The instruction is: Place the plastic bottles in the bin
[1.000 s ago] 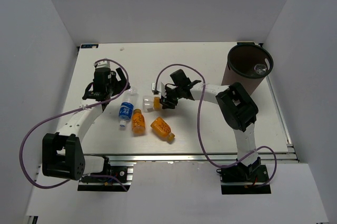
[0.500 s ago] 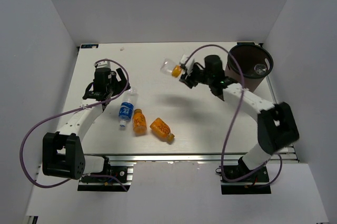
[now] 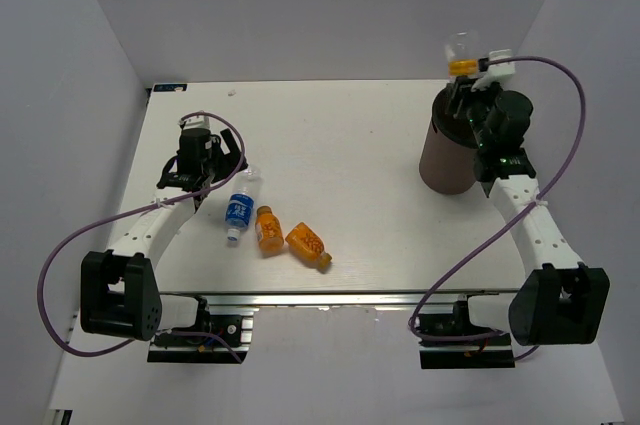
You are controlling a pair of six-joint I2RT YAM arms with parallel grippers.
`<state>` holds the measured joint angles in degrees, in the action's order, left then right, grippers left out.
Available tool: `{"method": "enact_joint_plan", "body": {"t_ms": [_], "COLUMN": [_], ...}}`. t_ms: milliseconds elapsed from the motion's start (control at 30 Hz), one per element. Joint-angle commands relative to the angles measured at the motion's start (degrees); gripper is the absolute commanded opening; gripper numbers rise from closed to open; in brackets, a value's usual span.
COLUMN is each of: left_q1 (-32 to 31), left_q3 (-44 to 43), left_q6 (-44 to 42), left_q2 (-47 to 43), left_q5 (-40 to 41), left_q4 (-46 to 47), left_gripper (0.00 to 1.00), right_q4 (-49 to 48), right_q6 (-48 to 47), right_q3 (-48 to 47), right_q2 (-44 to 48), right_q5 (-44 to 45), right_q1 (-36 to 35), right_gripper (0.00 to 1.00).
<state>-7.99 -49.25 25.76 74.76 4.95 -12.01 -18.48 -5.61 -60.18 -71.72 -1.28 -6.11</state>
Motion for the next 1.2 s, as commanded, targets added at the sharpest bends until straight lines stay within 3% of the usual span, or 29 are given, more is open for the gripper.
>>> {"method": "enact_joint_plan", "body": {"t_ms": [0,133,300,367,600,800,900,1000,1167], "left_q1": [-0.2,-0.2,-0.2,-0.2,-0.2,-0.2,-0.2,-0.1,-0.2], "left_q3": [-2.3,-2.5,-2.7,-2.8,-3.2,-3.4,-3.4,-3.0,-3.0], "left_q6": [0.1,0.2,0.2,0.2,0.3,0.7,0.8,1.3,1.6], "left_q2": [-0.5,-0.5,-0.2,0.1,0.7,0.6,0.7,0.7,0.9], "left_q5": [0.8,1.1,1.6,1.6,2.1,3.0,3.0,2.5,1.5], "left_q4": [0.0,-0.2,-0.3,-0.5,-1.2,-1.3,-1.3,-0.5,-0.4], "left_gripper": [0.98,0.98,0.98,0.98,0.98,0.98,0.98,0.98,0.98], "right_q4": [3.3,4.1,3.2,3.2,2.0,3.8,6.4,14.8,16.4], "right_q6": [11.5,13.5,15.9,16.1,14.4,12.1,8.3,8.0,8.9], "right_q3": [0.2,0.9,2.4,2.4,3.1,1.3,-0.9,-2.8,0.8], "right_q2": [0.2,0.3,2.2,2.6,4.2,6.7,6.2,4.0,2.9], "right_q5": [6.0,8.3,11.5,12.2,9.7,-10.6,-13.3,-10.3,-10.8], "right_q1": [4.3,5.1,5.1,5.2,5.2,4.4,-0.4,-9.4,-18.7], "right_gripper": [0.38,0.58,0.75,0.89,0.89,0.89,0.89,0.89,0.89]}}
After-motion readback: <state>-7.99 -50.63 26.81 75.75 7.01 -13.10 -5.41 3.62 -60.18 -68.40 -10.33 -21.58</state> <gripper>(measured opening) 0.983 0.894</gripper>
